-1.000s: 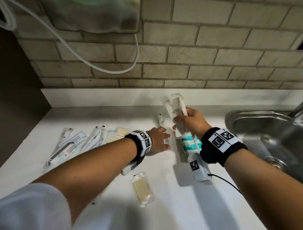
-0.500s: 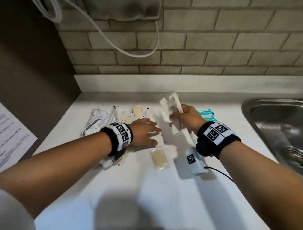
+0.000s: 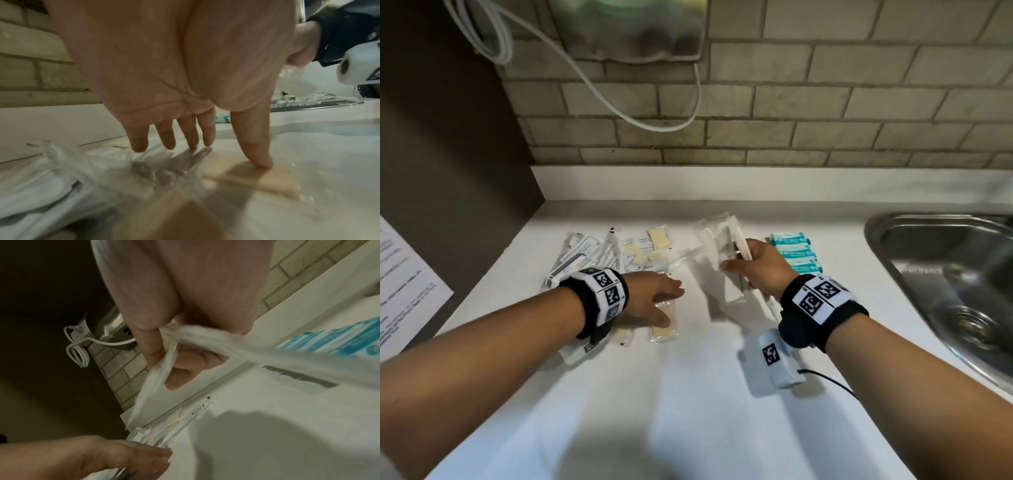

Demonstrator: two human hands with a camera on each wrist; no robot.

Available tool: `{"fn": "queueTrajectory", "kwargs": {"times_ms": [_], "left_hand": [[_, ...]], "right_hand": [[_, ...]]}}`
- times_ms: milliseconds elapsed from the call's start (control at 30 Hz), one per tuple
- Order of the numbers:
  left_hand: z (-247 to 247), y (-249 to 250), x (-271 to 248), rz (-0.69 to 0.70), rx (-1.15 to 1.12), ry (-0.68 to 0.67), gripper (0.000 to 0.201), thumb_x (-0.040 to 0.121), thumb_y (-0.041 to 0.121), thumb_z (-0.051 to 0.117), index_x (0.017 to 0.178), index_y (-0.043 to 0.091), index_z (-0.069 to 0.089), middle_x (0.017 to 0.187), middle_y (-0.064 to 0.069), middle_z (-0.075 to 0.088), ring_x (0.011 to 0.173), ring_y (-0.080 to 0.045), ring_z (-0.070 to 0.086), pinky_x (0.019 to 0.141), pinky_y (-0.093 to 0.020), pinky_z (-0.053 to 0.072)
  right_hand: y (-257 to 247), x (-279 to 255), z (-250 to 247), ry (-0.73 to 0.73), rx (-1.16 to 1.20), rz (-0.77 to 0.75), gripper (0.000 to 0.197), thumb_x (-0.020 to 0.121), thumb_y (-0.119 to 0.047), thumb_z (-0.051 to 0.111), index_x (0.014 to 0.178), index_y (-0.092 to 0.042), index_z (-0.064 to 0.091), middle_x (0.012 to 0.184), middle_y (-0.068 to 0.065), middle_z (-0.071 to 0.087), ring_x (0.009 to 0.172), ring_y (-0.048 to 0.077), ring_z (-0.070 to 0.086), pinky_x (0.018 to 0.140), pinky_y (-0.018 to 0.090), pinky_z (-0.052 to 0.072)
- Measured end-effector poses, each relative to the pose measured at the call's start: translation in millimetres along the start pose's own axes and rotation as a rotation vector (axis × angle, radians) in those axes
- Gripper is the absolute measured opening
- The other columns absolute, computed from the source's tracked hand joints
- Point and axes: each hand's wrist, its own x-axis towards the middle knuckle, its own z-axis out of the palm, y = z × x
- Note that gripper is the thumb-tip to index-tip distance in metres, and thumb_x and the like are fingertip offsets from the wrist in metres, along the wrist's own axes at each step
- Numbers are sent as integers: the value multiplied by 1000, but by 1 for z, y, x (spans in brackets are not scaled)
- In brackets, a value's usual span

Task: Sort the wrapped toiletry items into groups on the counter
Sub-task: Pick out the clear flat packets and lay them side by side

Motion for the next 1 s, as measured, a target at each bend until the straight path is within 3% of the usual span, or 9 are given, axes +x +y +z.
{"fn": "queueTrajectory", "kwargs": {"times_ms": [133,233,333,433,600,700,800,900,1000], "left_hand": [[-14,19,7,-37,-306,133,58,87,32,70,140,23,49,143,12,50,126,-8,52,90,-17,45],[-32,51,25,-48,-613,365,45,96,48,50,122,13,61,123,-6,64,104,-21,65,88,-34,53],[-42,70,45,-63,-891,446,37,97,41,51,113,8,56,107,-11,66,80,-24,69,81,-41,59],[-44,70,57,-119,-866,532,30,94,29,59,114,8,53,104,-11,64,77,-24,68,70,-39,61],[-30,58,68,-241,-796,421,18,92,26,61,84,12,54,82,-17,68,62,-27,62,71,-40,56],[-15,57,77,-287,-870,352,23,91,23,64,75,13,50,67,-17,59,50,-25,54,59,-36,50],[-10,59,82,-306,-897,344,26,91,24,66,74,13,49,57,-10,50,43,-21,51,49,-31,51],[-10,57,86,-324,-954,338,25,92,21,63,72,11,50,59,-11,49,51,-25,55,64,-43,60],[-14,50,86,-350,-939,333,21,93,15,57,74,8,56,64,-13,54,50,-24,60,63,-35,59]], "right_hand": [[-1,5,-1,46,38,-10,29,85,-21,71,105,-12,52,74,7,57,50,16,51,29,14,30],[-5,10,2,60,97,-18,29,84,-17,73,100,-11,50,73,5,57,52,15,52,31,12,33],[-4,20,5,35,225,-1,20,86,-14,69,97,-10,53,76,5,61,62,16,60,42,18,45],[2,32,3,82,177,65,7,89,-16,63,94,-11,61,79,5,62,67,16,60,51,24,48],[20,51,2,52,93,204,20,89,-22,64,99,-5,62,80,7,64,64,17,60,53,24,47],[26,60,13,-83,-43,283,27,81,-24,74,96,-5,61,80,12,67,61,20,59,50,25,44],[26,64,24,-90,-221,274,34,74,-26,80,91,-7,58,71,8,60,53,18,50,47,26,37],[27,72,23,-80,-263,289,49,72,-29,82,107,-3,60,84,11,63,65,23,55,52,27,40],[29,75,16,-24,-374,302,53,76,-31,79,115,-3,57,105,13,65,93,29,62,68,28,44]]}}
